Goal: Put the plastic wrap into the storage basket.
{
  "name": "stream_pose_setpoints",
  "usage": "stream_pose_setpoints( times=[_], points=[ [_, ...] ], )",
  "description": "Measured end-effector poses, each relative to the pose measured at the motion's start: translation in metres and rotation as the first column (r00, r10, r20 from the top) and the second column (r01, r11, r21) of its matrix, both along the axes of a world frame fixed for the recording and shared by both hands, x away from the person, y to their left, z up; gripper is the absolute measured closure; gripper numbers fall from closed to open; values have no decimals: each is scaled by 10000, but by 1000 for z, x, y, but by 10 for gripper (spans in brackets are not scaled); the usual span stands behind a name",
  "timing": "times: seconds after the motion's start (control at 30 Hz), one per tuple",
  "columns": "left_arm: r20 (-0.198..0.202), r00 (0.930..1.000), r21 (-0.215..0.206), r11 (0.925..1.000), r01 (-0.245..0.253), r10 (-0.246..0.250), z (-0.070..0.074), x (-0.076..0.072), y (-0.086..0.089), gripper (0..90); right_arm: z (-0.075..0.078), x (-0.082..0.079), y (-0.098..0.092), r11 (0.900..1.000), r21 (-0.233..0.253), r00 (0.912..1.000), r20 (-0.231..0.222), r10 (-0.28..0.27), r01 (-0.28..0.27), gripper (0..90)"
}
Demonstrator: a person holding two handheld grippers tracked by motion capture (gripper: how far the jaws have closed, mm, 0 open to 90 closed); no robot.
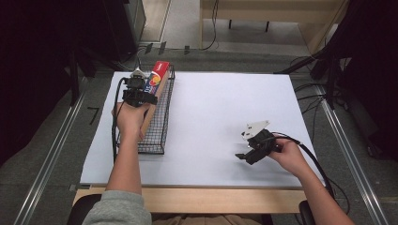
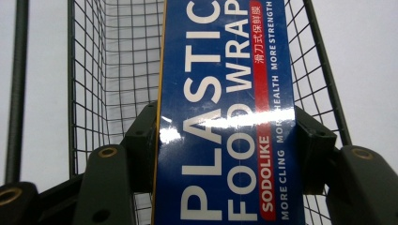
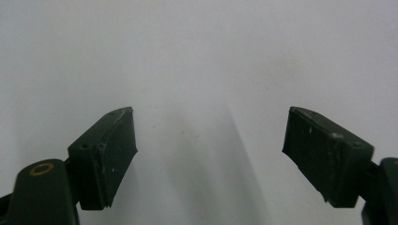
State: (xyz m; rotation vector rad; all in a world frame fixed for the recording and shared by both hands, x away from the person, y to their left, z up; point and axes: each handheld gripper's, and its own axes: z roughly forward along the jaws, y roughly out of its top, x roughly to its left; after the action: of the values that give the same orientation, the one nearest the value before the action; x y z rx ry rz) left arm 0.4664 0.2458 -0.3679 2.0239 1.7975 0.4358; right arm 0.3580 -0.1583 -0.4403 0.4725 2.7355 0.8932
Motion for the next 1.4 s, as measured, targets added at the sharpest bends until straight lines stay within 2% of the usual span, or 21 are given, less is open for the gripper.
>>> stream_pose_setpoints(
  times=[0.2,0.3,0.4,0.53,0.8,0.97,1.0,1.03,1.1,1.2,1.27,1.4],
  points=[
    [-88,10000,-25,10000,3,-3,-8,2,-2,399,0,0,0,10000,17,10000,86,2,-2,182],
    [-258,9996,-129,9998,-143,140,-14,3,-1,399,2,0,-1,9999,103,9999,155,-26,24,182],
    [-455,9989,-26,9999,-152,151,-20,3,-1,398,2,0,-1,9999,85,9999,130,-58,57,182],
    [-516,9985,-83,9998,-179,175,-24,3,-1,398,1,0,-1,10000,57,9999,115,-20,20,182],
    [-649,9979,227,9997,-1,15,-29,3,-9,392,1,1,-1,10000,34,10000,92,25,-25,182],
    [-1349,9909,294,9995,73,-33,-42,5,-10,388,1,0,-1,10000,42,9999,109,18,-18,182],
    [-1319,9913,237,9997,73,-41,-44,4,-10,381,1,0,-1,10000,55,10000,99,-5,5,182],
    [-1122,9937,220,9997,46,-21,-43,3,-10,379,1,0,-1,10000,65,10000,86,-2,2,182],
    [-1132,9935,237,9997,92,-65,-42,3,-11,376,1,0,-1,10000,26,10000,58,-7,7,182],
    [-676,9977,-238,9997,-49,33,-36,1,-7,355,1,0,-1,10000,40,10000,82,43,-43,182],
    [-614,9981,-582,9983,-19,-17,-31,0,-5,326,1,0,-1,10000,75,9999,108,63,-64,182],
    [-570,9974,-136,9989,440,-447,-25,-4,-11,281,1,0,-1,10000,71,10000,72,48,-49,182]
  ],
)
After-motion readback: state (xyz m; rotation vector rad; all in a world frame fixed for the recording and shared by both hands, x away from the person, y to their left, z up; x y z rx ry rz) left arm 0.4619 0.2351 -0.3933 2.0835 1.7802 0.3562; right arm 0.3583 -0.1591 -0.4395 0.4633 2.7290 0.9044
